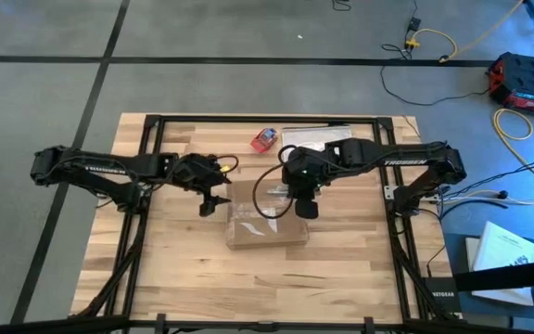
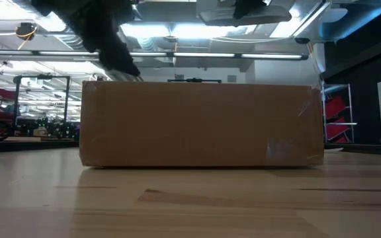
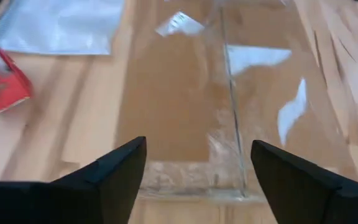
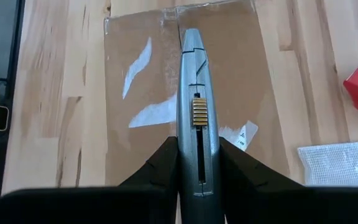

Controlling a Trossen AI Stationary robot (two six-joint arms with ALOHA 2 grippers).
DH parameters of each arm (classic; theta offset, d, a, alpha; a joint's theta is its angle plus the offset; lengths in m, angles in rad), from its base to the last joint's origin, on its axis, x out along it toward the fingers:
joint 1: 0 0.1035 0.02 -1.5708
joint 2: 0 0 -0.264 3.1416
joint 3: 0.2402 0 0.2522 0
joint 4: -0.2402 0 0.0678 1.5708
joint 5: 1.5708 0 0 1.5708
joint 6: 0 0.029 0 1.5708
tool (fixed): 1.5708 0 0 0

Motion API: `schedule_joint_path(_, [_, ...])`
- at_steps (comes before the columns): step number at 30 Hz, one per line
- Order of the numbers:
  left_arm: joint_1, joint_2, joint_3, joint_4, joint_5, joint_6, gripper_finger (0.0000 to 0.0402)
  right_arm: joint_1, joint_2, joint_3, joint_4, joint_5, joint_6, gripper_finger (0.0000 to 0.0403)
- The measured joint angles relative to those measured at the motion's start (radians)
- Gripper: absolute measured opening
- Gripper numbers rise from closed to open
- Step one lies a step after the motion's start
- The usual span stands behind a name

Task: Unpack boxes
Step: Open the box using the silver cutter

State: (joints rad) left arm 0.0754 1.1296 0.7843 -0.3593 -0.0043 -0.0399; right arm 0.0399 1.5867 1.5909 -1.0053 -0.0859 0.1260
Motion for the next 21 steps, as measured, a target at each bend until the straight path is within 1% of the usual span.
schedule_joint_path(4, [0.056, 0.036, 0.049, 0.007, 0.000, 0.072, 0.0316, 0.000, 0.000, 0.000, 0.000, 0.008, 0.025, 0.0064])
schedule_joint_path(7, [0.089, 0.092, 0.072, 0.004, 0.000, 0.159, 0.0321, 0.000, 0.000, 0.000, -0.002, 0.008, 0.032, 0.0064])
schedule_joint_path(10, [0.114, 0.155, 0.092, 0.024, 0.005, 0.196, 0.0322, 0.001, 0.000, 0.000, -0.023, 0.007, 0.032, 0.0064])
schedule_joint_path(13, [0.127, 0.214, 0.111, 0.061, 0.061, 0.199, 0.0322, 0.001, 0.000, 0.000, -0.033, 0.007, 0.030, 0.0064])
schedule_joint_path(15, [0.124, 0.242, 0.128, 0.076, 0.075, 0.214, 0.0322, 0.002, 0.001, 0.000, -0.038, 0.005, 0.031, 0.0064])
schedule_joint_path(19, [0.119, 0.272, 0.154, 0.072, 0.143, 0.296, 0.0322, 0.011, 0.007, 0.000, -0.041, -0.004, 0.030, 0.0064])
schedule_joint_path(21, [0.124, 0.276, 0.159, 0.041, 0.190, 0.334, 0.0322, 0.014, 0.012, 0.000, -0.042, -0.019, 0.030, 0.0064])
